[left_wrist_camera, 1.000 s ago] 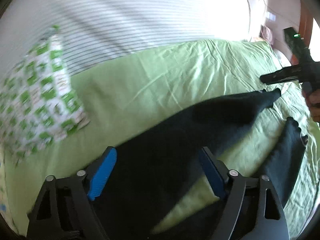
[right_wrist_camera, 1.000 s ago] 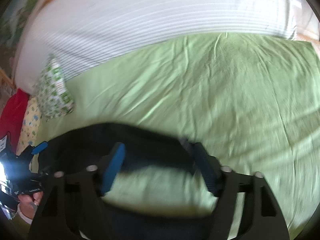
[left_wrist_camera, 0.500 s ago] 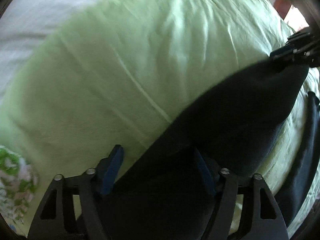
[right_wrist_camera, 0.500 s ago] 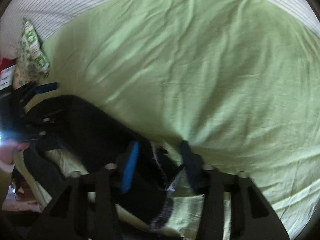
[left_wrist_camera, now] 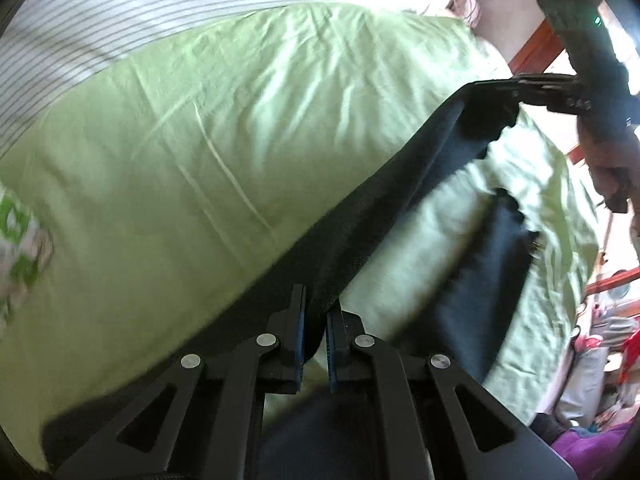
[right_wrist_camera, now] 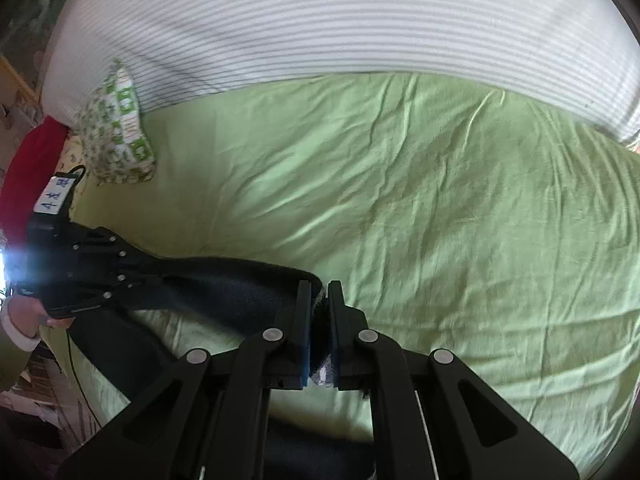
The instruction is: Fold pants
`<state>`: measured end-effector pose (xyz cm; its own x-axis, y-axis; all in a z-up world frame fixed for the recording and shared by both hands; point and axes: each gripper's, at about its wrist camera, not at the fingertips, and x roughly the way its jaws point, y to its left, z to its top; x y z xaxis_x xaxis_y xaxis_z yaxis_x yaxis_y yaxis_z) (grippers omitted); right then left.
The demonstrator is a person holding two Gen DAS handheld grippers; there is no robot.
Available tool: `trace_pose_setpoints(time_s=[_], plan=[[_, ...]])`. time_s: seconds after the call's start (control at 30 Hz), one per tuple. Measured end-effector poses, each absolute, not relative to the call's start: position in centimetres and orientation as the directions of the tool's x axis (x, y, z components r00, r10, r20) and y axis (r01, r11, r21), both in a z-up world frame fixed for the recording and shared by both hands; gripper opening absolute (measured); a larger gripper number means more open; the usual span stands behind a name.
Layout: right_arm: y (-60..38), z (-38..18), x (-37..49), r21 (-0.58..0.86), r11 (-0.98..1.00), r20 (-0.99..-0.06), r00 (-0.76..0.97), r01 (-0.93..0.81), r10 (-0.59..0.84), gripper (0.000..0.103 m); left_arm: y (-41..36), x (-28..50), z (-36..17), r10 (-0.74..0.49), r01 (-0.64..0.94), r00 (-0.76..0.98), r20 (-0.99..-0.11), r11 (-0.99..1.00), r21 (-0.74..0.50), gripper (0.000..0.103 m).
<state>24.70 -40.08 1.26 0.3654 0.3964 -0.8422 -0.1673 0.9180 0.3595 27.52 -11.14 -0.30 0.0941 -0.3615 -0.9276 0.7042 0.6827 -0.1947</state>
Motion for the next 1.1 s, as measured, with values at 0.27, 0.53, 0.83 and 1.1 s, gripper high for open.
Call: trace_pose_setpoints(time_s=[0.27,0.53,0.83,1.1], plan=[[-39.2,1.6,17.6,0.323,0.916,-0.854,0.342,-0.239,0.391,0.008,-10.9,20.0,0.4,-0.413,0.672,0.041,-0.910,0.686,-0.280,0.007],[-39.6,-1.5,11.3,0.294,0.918,-0.888,0.280,-0.267,0.366,0.008,-11.9,15.2,-0.8,-0.417,0.675,-0.015,-0.909,0.667,-0.317,0.007],[-39.7,-3.5,10.1,0.262,0.932,-0.913,0.248,-0.249,0.323,0.008,-12.7,12.1,-3.0,-0.404,0.682,-0.064,-0.912,0.650,-0.336,0.007],[-38.9,-5.7,10.0,0.236,0.952,-0.941,0.199,-0.193,0.273,0.017,-12.3,11.6,-5.8,-0.392,0.661,-0.085,-0.916,0.666,-0.346,0.022]])
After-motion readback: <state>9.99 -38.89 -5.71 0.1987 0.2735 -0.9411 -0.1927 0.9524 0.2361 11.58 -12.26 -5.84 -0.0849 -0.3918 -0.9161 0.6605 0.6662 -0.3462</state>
